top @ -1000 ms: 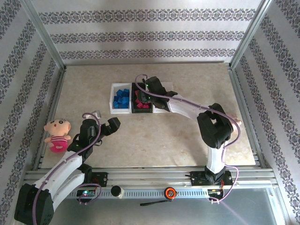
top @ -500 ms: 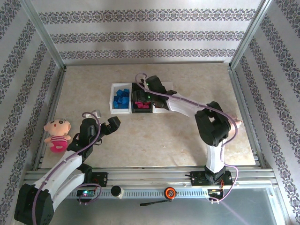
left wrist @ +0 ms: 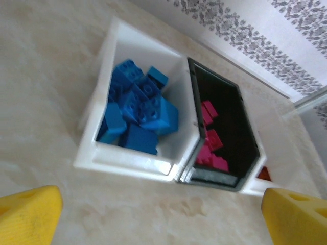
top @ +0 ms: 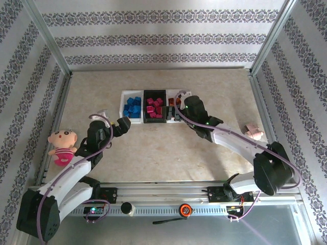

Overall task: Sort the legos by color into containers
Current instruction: Reset both arms

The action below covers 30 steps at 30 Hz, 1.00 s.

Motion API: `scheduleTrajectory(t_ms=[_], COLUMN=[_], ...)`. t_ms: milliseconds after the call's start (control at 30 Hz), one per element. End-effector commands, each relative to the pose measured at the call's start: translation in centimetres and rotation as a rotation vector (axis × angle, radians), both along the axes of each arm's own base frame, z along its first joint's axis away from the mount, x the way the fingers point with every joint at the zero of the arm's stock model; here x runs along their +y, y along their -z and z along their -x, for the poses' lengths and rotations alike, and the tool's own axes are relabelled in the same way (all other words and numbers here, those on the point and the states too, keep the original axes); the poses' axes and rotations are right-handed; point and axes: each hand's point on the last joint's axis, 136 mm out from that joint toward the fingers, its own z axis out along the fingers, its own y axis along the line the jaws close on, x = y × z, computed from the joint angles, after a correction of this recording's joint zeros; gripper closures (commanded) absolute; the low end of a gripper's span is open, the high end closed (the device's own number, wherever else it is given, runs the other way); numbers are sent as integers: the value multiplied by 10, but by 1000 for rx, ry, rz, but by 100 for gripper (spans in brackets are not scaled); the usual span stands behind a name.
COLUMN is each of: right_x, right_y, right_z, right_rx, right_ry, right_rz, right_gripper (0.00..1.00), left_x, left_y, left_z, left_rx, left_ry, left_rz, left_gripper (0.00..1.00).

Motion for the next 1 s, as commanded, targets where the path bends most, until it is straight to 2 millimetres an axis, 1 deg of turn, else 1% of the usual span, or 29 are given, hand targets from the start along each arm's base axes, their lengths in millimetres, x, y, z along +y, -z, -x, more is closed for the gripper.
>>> scheduleTrajectory(t_ms=[0,100,167,233,267,333,400,433,500,633,767,833,900,933,967], right_x=[-28,-47,-56,-65,-68,-78,-87,-91,-98,-114,-128,-137,-142,-145,-148], right_y=[-5,-8,-10,-13,-14,-15,-15,-17,-17,-17,-13,-8,-6,-3,-1], right_z=[0,3,7,10,12,15,16,16,15,13,10,9,7,5,4], right_rx=[-80,-125,-169,-196,-203,-214,-222,-228,-232,-221,-204,-187,-181,-172,-164], right_ry=[117,175,197,212,216,234,254,264,285,362,428,469,478,483,484], right_rz=[12,24,22,24,29,38,36,32,28,13,-2,-2,-2,1,2], right_gripper=[2,2,2,2,2,2,2,2,2,2,2,2,2,2,2], left_x=[27,38,48,64,72,92,104,106,106,101,96,93,91,89,87], left_y=[-32,-29,-30,-25,-19,4,25,31,38,44,48,51,57,64,64], left_z=[-29,-52,-66,-79,-82,-87,-86,-86,-84,-79,-76,-77,-76,-75,-76], left_rx=[-154,-123,-96,-55,-20,102,172,164,118,-14,-88,-111,-128,-133,-169], left_ry=[-131,-155,-161,-168,-165,-132,-124,-115,-114,-102,-86,-69,-56,-46,-42], left_rz=[-175,-300,-393,-491,-506,-491,-503,-524,-540,-565,-560,-559,-556,-555,-557], left_gripper=[0,0,0,0,0,1,1,1,0,1,0,1,1,0,0])
